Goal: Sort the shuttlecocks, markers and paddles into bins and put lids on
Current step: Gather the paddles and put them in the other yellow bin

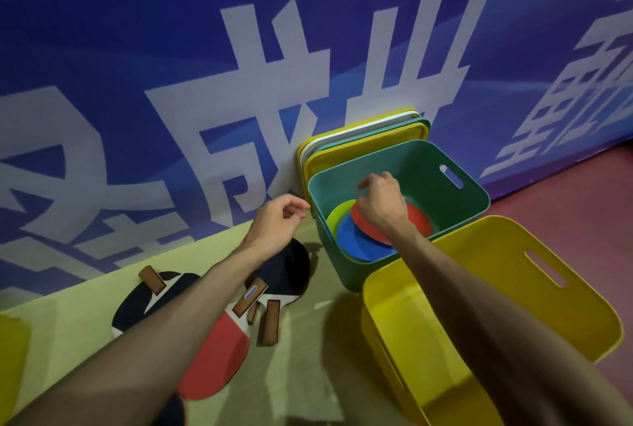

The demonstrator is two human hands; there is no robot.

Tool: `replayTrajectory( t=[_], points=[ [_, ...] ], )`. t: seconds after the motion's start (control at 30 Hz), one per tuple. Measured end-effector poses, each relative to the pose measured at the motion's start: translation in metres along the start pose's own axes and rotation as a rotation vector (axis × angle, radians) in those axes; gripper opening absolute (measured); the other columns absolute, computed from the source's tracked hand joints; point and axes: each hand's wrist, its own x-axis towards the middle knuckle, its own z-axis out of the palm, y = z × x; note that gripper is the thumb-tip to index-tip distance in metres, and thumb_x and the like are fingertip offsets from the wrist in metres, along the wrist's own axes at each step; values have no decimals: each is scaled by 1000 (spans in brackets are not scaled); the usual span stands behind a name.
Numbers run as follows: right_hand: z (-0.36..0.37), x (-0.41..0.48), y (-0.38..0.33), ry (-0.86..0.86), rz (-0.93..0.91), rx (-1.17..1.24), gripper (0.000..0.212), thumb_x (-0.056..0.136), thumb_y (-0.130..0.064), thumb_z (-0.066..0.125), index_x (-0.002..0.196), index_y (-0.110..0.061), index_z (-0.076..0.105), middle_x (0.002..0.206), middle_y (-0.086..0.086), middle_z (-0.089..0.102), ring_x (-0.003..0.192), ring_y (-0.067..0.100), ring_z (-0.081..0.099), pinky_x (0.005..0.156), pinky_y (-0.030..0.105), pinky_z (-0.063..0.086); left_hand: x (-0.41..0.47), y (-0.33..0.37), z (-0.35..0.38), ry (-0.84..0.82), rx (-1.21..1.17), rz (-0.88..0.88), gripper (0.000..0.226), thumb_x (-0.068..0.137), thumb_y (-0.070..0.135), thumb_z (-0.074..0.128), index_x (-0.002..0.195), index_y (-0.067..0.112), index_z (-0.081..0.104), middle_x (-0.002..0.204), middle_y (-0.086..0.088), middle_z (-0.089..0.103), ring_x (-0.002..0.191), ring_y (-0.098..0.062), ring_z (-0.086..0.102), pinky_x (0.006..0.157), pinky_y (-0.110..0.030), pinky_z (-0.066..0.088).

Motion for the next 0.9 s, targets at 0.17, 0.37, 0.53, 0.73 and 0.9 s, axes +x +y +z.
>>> replayTrajectory(
  t=[0.17,0.37,0.53,0.73,0.9],
  points=[
    [14,-15,-33,-77,-105,59,29,88,-13,57,116,-11,64,120,10,54,109,27,56,98,40,47,-20,-20,-20,39,-49,-51,24,93,3,50,104,19,64,98,2,65,94,-7,59,72,-11,44],
    [55,-46,-74,-207,-209,87,28,84,-13,58,112,-11,65,118,11,61,109,27,58,97,37,47,-57,-65,-41,93,-109,-200,21,91,5,55,95,23,64,95,2,67,93,-12,62,85,-24,49],
    [100,-83,-88,-336,-110,189,32,84,-9,55,115,-9,63,115,9,67,110,27,60,94,30,45,-89,-110,-35,98,-198,-351,16,91,8,56,100,16,67,95,-1,67,95,-18,63,80,-19,47],
    [144,-102,-72,-457,28,183,32,87,-10,57,119,-8,60,117,8,65,109,22,59,88,23,42,-108,-156,-35,64,-152,-462,16,90,7,56,97,17,67,98,0,68,94,-13,63,67,-9,40],
    [166,-108,-56,-490,230,242,29,89,-17,59,116,-8,56,117,11,64,108,26,59,86,28,44,-105,-180,-31,-3,-69,-519,19,89,7,54,94,23,63,99,1,68,97,-13,63,80,-21,47]
  ],
)
